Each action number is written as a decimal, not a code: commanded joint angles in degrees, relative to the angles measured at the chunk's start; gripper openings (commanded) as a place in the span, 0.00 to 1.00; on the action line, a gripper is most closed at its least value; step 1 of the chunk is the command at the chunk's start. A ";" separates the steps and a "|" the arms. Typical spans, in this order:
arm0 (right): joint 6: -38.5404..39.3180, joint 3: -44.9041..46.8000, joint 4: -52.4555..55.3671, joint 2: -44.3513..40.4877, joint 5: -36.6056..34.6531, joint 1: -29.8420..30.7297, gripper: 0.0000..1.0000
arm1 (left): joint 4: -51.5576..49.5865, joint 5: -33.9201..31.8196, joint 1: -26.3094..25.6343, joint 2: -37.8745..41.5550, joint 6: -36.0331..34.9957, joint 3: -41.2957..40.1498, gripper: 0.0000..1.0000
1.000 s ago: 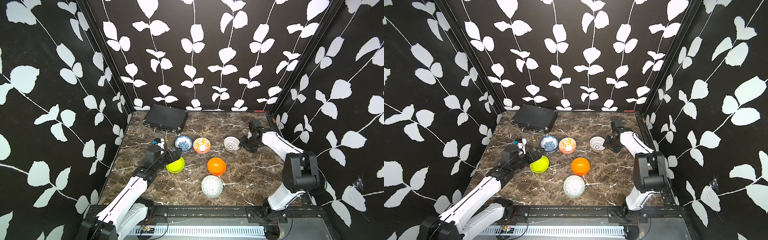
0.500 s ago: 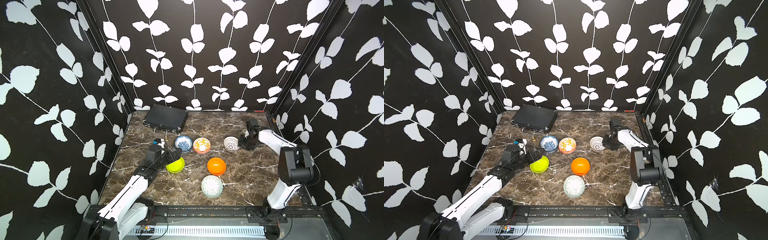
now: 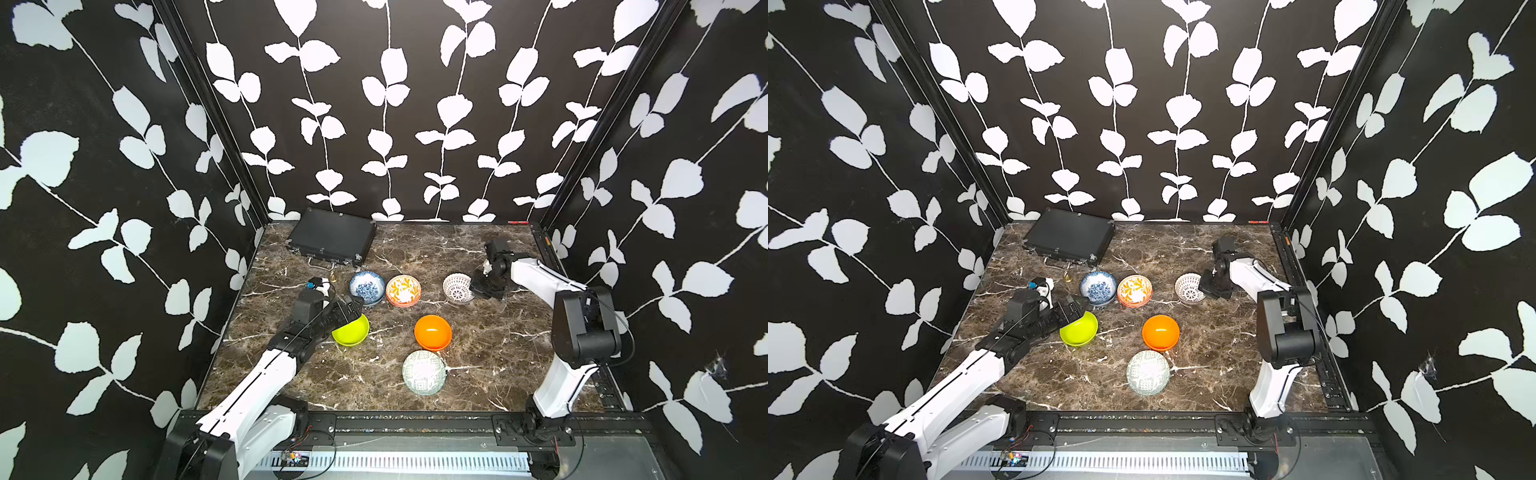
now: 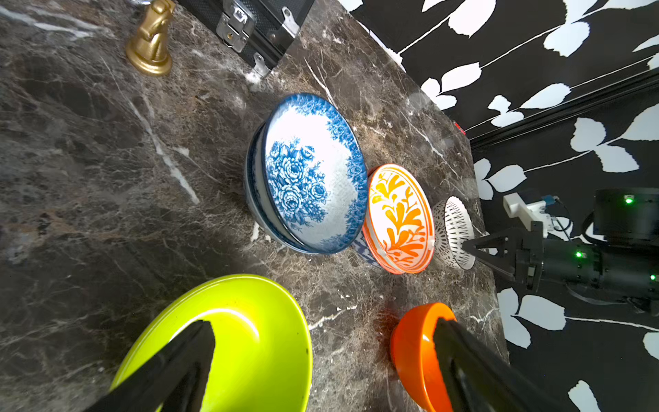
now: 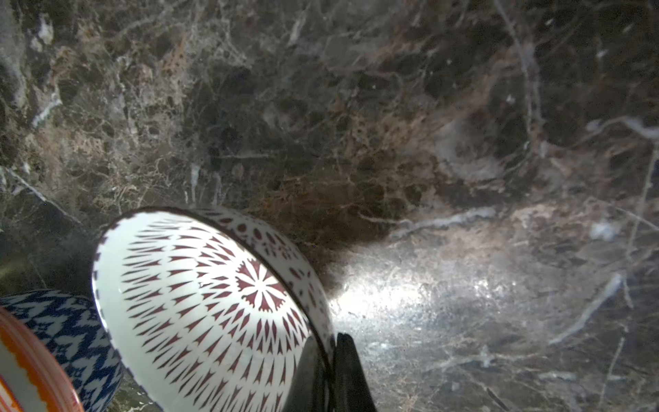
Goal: Stack the bowls
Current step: Move the bowl to the center of the board.
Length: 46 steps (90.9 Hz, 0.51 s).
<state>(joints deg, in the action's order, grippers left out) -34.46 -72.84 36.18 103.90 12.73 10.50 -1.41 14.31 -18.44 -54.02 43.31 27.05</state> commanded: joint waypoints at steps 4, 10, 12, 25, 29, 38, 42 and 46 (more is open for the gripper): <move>-0.20 -0.94 0.79 0.62 -0.21 1.17 0.00 | 0.44 -0.15 0.31 0.10 -0.68 0.92 0.99; -0.49 -1.11 0.81 0.41 -0.09 1.83 0.00 | 0.51 -0.09 0.33 -0.01 -0.78 1.03 0.99; -0.63 -1.20 0.81 0.36 -0.12 2.16 0.00 | 0.53 -0.07 0.33 -0.07 -0.84 1.04 0.99; -1.76 -1.68 0.44 0.90 0.39 3.82 0.00 | 0.62 0.02 0.29 0.05 -0.77 0.98 0.99; -2.17 -1.69 0.11 1.23 0.57 4.21 0.00 | 0.62 0.02 0.33 0.12 -0.81 0.96 0.99; -2.71 -1.84 -0.30 1.95 0.79 5.05 0.00 | 0.62 0.02 0.31 0.28 -0.85 0.90 0.99; -2.95 -1.94 -0.39 2.08 0.89 5.41 0.00 | 0.62 0.02 0.33 0.32 -0.86 0.87 0.99; -3.05 -2.00 -0.43 2.23 0.87 5.88 0.00 | 0.68 0.10 0.33 0.19 -0.86 0.87 0.99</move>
<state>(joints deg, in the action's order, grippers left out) -36.49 -73.84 35.90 105.01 13.52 15.31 -1.39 14.31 -18.44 -54.11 43.29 27.05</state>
